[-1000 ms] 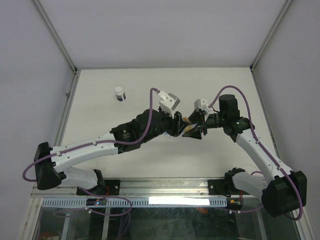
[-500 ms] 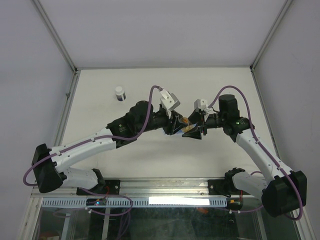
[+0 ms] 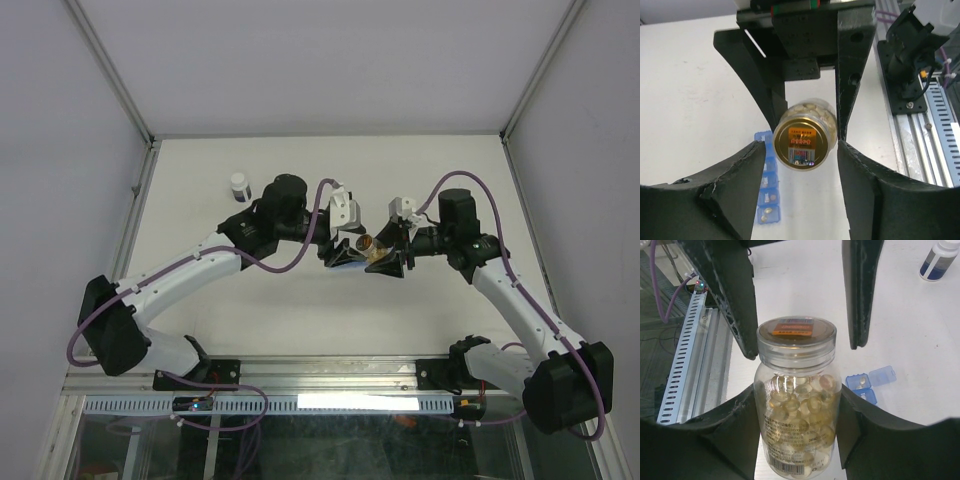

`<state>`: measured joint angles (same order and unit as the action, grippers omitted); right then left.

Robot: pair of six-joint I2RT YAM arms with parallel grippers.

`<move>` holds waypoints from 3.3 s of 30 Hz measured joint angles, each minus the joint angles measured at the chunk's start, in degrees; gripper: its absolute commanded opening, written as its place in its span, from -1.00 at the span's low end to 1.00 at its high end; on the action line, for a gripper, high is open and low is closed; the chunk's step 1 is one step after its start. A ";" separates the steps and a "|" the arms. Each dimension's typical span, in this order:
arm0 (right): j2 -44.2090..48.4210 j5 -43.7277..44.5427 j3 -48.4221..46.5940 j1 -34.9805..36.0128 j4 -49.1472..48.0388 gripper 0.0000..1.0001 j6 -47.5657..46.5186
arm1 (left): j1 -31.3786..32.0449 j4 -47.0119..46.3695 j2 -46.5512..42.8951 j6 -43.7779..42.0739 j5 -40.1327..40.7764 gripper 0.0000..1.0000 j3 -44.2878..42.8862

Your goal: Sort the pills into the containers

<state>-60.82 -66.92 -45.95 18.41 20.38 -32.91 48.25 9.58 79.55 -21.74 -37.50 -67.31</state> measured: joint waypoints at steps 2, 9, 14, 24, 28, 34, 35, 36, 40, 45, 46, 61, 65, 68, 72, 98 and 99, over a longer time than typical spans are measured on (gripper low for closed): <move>0.00 -0.07 0.00 -0.07 -0.07 -1.00 0.02 | 0.00 1.53 0.24 -0.94 0.61 0.59 0.00; 0.00 -0.42 0.00 -0.13 -0.22 -1.00 0.04 | -0.17 -5.46 -6.40 4.13 8.02 0.98 7.67; 0.00 -0.44 0.00 -0.13 -0.22 -1.00 0.04 | -0.37 -16.31 -16.37 16.81 11.28 0.97 16.55; 0.00 -0.46 0.00 -0.17 -0.24 -1.00 0.04 | 6.73 -21.75 -19.12 40.28 30.38 0.78 21.88; 0.00 -0.46 0.00 -0.17 -0.35 -1.00 0.04 | 14.84 -16.70 -16.28 40.74 40.68 0.81 16.96; -0.04 -0.46 0.00 -0.17 -0.44 -1.00 0.04 | 15.87 -13.31 -13.94 40.70 48.19 0.82 14.69; -0.07 -0.46 0.00 -0.17 -0.44 -1.00 0.04 | 15.89 -12.55 -13.46 40.68 49.05 0.81 14.38; -0.09 -0.46 0.00 -0.17 -0.44 -1.00 0.04 | 15.89 -11.96 -13.03 40.65 49.57 0.81 14.08; -0.13 -0.48 0.00 -0.17 -0.46 -1.00 0.04 | 15.89 -10.38 -11.65 40.65 50.82 0.77 13.00; -0.13 -0.66 0.00 -0.17 -0.44 -1.00 0.04 | 15.89 -9.73 -10.19 40.68 50.90 0.63 11.04; -0.13 -0.70 0.00 -0.17 -0.44 -1.00 0.04 | 15.89 -9.51 -9.88 40.68 50.93 0.59 10.67; -0.28 -0.94 0.00 -0.22 -0.52 -1.00 0.09 | 15.91 -7.56 -6.67 39.78 49.57 -0.49 7.63; -0.33 -1.01 0.00 -0.22 -0.70 -1.00 0.07 | 15.89 -7.48 -6.58 38.73 48.28 -0.62 7.43; -0.33 -1.22 0.00 -0.22 -0.52 -1.00 0.04 | 15.43 -7.50 -6.56 36.57 45.92 -0.64 7.43; -0.33 -1.68 0.00 -0.24 0.20 -1.00 -0.11 | 12.98 -7.61 -6.56 28.74 36.72 -0.61 7.43; -0.39 -2.45 0.00 -0.24 -0.63 -1.00 0.02 | -1.38 -16.44 -12.13 5.38 2.21 0.98 13.22; -0.39 -2.40 0.00 -0.24 -0.63 -1.00 0.02 | -1.38 -18.36 -13.90 8.41 3.54 0.98 14.60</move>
<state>-61.21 -69.32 -45.95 18.17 19.75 -32.88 46.87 -8.78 65.65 -13.32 -33.95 -52.71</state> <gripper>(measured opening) 0.550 0.990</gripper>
